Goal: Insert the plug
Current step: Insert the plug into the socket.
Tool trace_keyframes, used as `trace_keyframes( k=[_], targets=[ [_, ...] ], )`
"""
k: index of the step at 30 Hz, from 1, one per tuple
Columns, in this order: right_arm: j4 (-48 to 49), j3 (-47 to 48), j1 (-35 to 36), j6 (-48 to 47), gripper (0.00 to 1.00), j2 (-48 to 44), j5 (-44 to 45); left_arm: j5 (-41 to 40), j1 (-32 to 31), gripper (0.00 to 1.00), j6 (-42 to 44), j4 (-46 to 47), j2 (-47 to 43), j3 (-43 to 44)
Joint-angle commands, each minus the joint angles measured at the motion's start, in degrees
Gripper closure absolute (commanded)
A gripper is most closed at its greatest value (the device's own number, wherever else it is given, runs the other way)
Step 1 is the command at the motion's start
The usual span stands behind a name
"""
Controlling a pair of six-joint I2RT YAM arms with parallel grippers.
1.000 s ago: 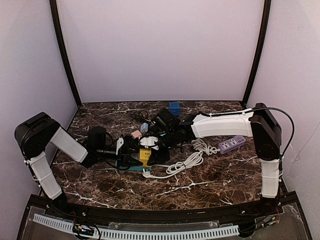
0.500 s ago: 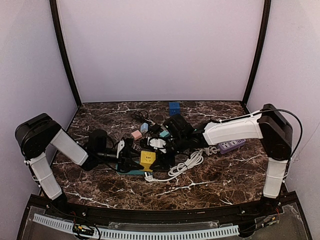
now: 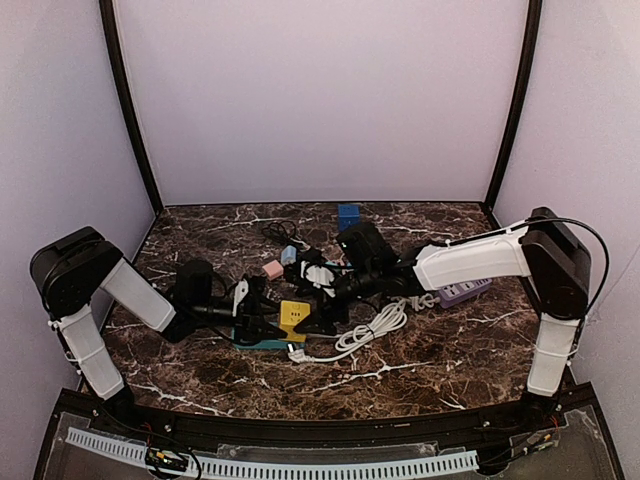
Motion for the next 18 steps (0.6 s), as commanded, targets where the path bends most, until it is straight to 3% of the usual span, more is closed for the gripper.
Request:
trace_keyframes(
  k=[1, 8, 11, 13, 18],
  targets=[
    [2.76, -0.05, 0.11, 0.91, 0.11, 1.83, -2.57, -3.09, 0.88, 0.99, 0.67, -3.02, 1.31, -1.07],
    [2.71, 1.23, 0.29, 1.29, 0.15, 4.55, -3.19, -3.13, 0.90, 0.99, 0.73, -3.03, 1.59, -0.54],
    [2.86, 2.20, 0.29, 1.65, 0.22, 5.04, -3.49, -3.05, 0.90, 0.99, 1.00, -3.30, 1.71, -0.50],
    [3.05, 2.75, 0.29, 2.25, 0.36, 5.21, -3.68, -3.02, 0.90, 0.99, 1.19, -3.56, 1.76, -0.54],
    [3.24, 2.78, 0.36, 2.82, 0.82, 5.27, -3.34, -3.32, 0.90, 0.99, 1.60, -4.12, 1.33, -0.39]
  ],
)
